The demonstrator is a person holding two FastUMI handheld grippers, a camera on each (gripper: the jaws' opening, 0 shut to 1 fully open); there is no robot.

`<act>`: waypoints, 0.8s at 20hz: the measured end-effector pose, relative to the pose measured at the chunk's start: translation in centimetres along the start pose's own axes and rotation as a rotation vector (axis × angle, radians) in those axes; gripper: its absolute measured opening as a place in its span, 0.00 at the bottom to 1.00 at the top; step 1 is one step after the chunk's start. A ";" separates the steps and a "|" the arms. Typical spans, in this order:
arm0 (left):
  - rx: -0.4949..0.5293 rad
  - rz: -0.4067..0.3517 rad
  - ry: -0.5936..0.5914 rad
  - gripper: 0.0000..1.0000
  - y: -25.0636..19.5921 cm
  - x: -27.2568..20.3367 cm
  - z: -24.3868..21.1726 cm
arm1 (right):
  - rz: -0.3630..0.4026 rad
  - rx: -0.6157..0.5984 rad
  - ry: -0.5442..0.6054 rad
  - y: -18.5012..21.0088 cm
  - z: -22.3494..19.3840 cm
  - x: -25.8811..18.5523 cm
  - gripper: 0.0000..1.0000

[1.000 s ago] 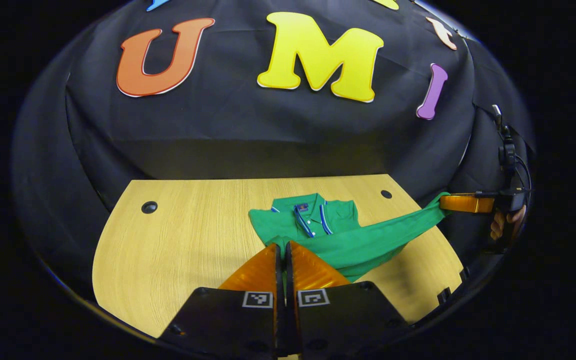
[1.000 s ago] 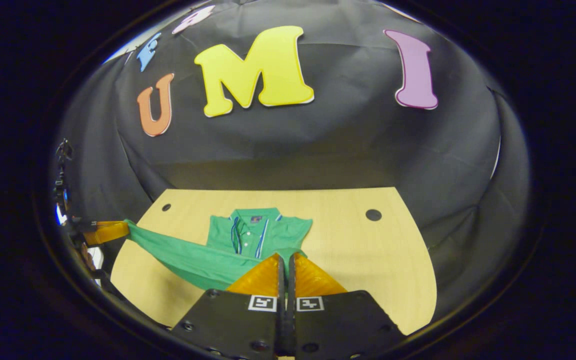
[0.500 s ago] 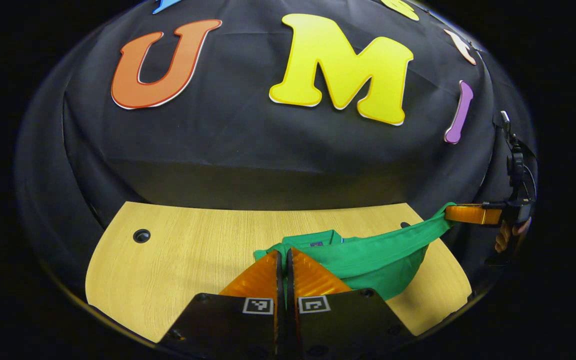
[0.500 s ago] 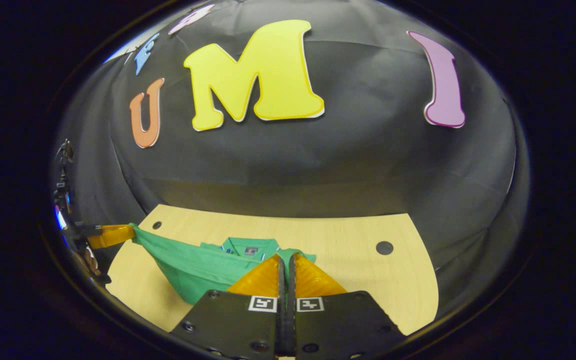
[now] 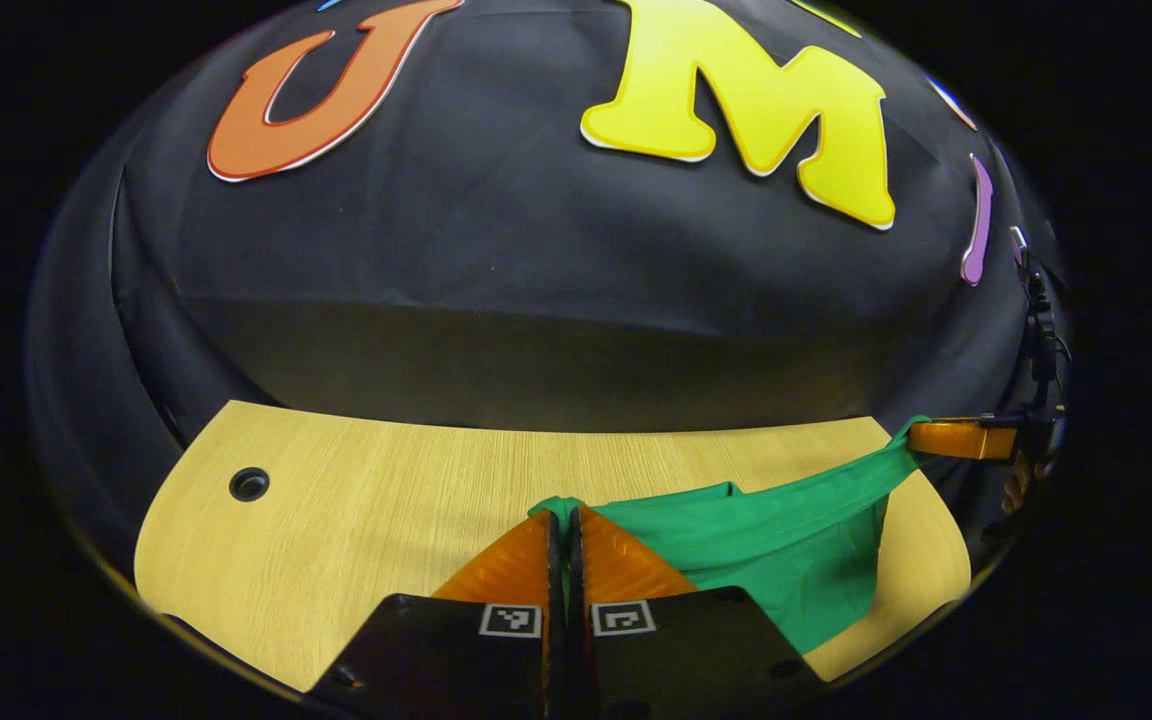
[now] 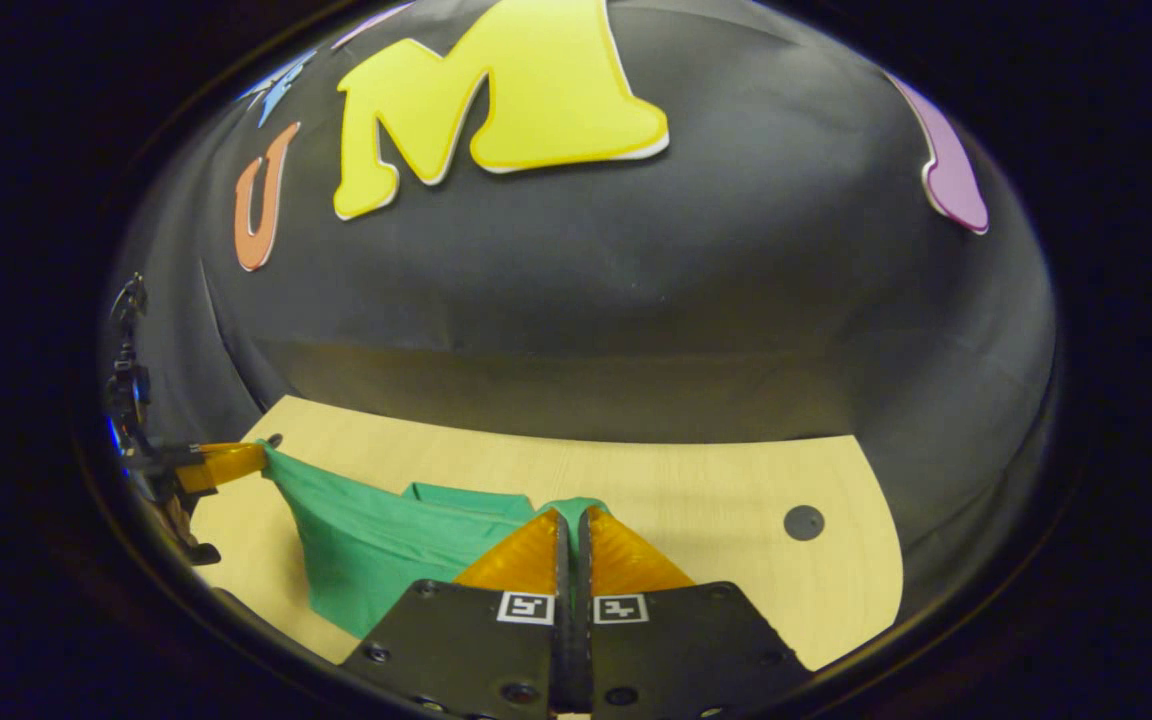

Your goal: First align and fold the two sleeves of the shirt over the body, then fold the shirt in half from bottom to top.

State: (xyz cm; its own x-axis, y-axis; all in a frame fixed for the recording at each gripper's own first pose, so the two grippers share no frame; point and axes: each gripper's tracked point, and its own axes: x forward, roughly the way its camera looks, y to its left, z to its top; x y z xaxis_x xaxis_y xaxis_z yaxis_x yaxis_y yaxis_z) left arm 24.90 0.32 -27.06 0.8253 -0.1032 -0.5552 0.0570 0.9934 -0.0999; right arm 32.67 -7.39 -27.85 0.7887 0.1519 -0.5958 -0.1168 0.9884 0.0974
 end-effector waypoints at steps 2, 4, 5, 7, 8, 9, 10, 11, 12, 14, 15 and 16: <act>-0.005 0.006 0.003 0.06 0.1 2.0 -1.0 | 0.015 0.005 0.012 0.0 -1.0 2.2 0.00; -0.002 0.014 0.039 0.07 0.2 3.7 -2.7 | 0.022 0.010 0.024 -0.1 -2.2 4.4 0.00; -0.005 0.024 0.052 0.08 0.4 4.5 -3.5 | 0.016 0.003 0.032 -0.4 -2.9 5.3 0.00; -0.018 0.034 0.061 0.09 0.7 5.8 -4.5 | -0.005 -0.008 0.040 -0.8 -4.1 7.1 0.00; -0.028 0.032 0.065 0.09 0.9 6.2 -4.9 | -0.013 -0.011 0.044 -1.1 -4.8 7.7 0.00; -0.036 0.029 0.075 0.12 1.0 6.6 -5.7 | -0.025 -0.016 0.047 -1.4 -5.4 8.2 0.00; -0.040 0.026 0.086 0.12 1.0 7.0 -6.3 | -0.035 -0.022 0.055 -1.5 -6.1 8.8 0.01; -0.038 0.027 0.094 0.13 1.2 7.2 -6.6 | -0.039 -0.025 0.063 -1.6 -6.6 8.9 0.05; -0.033 0.034 0.103 0.13 1.3 7.3 -6.9 | -0.047 -0.029 0.069 -1.7 -7.1 9.2 0.05; -0.033 0.046 0.121 0.40 1.5 7.2 -7.3 | -0.075 -0.042 0.066 -2.3 -7.7 9.2 0.11; -0.043 0.044 0.122 0.58 1.2 7.1 -7.6 | -0.084 -0.045 0.066 -2.4 -7.7 8.9 0.21; -0.053 0.047 0.119 0.87 1.0 6.9 -7.5 | -0.089 -0.048 0.061 -2.4 -7.8 8.5 0.24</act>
State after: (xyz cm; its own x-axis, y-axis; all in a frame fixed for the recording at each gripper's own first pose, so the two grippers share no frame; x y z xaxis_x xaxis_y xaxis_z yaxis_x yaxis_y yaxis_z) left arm 26.44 0.23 -37.13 0.7539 -0.0655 -0.6537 -0.0121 0.9935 -0.1135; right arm 34.94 -8.41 -39.31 0.7590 0.0623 -0.6481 -0.0781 0.9969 0.0043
